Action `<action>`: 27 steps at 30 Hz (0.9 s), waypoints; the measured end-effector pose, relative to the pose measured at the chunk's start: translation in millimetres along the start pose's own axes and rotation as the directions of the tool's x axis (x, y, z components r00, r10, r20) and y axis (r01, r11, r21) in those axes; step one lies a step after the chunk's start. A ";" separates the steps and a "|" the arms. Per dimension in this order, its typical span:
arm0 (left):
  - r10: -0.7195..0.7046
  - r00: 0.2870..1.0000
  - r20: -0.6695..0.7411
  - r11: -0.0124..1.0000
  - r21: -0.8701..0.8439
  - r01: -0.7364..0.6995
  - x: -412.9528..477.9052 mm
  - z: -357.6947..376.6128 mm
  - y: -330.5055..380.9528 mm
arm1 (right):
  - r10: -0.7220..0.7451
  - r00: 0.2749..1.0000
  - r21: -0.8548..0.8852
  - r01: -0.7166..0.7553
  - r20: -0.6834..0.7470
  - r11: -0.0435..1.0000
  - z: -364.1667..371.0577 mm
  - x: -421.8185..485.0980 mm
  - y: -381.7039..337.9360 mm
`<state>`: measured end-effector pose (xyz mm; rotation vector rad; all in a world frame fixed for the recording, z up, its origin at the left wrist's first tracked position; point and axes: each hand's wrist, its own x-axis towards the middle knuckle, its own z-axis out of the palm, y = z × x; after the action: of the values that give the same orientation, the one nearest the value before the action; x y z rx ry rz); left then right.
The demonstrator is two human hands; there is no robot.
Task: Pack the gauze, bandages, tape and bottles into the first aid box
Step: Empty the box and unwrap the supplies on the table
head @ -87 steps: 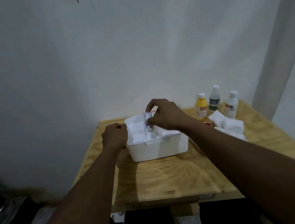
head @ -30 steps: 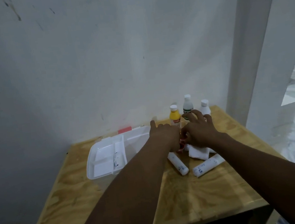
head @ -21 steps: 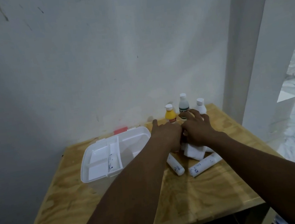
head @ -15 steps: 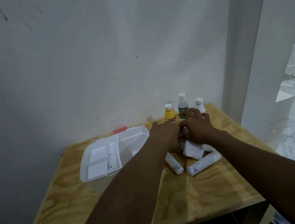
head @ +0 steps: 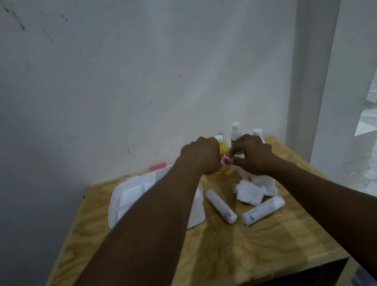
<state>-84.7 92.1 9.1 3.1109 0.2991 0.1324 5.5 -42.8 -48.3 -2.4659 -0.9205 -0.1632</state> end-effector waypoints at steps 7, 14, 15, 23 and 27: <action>-0.184 0.972 -0.148 0.963 -0.223 0.149 -35.5 -53.2 -106.3 | -0.159 0.979 0.275 0.188 -0.125 0.943 -10.6 8.0 -80.8; -0.269 0.949 -0.165 0.905 -0.380 0.190 -93.4 -29.4 -172.9 | -0.412 0.908 0.116 0.403 0.070 0.908 30.3 -16.9 -176.6; -0.273 0.947 -0.168 0.902 -0.387 0.191 -97.8 -24.7 -176.3 | -0.429 0.901 0.065 0.425 0.072 0.903 36.4 -18.9 -180.8; -0.293 0.926 -0.237 0.880 -0.444 0.165 -101.4 -7.4 -183.7 | -0.500 0.863 -0.091 0.505 0.072 0.859 49.7 -17.6 -192.0; -0.260 0.941 -0.215 0.879 -0.455 0.139 -99.8 -3.6 -181.6 | -0.462 0.877 -0.094 0.475 0.136 0.875 51.1 -18.7 -189.7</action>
<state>-217.1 251.4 0.5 2.5935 0.5162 0.5439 -133.7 94.2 -19.8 -2.3314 -1.5957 -0.2589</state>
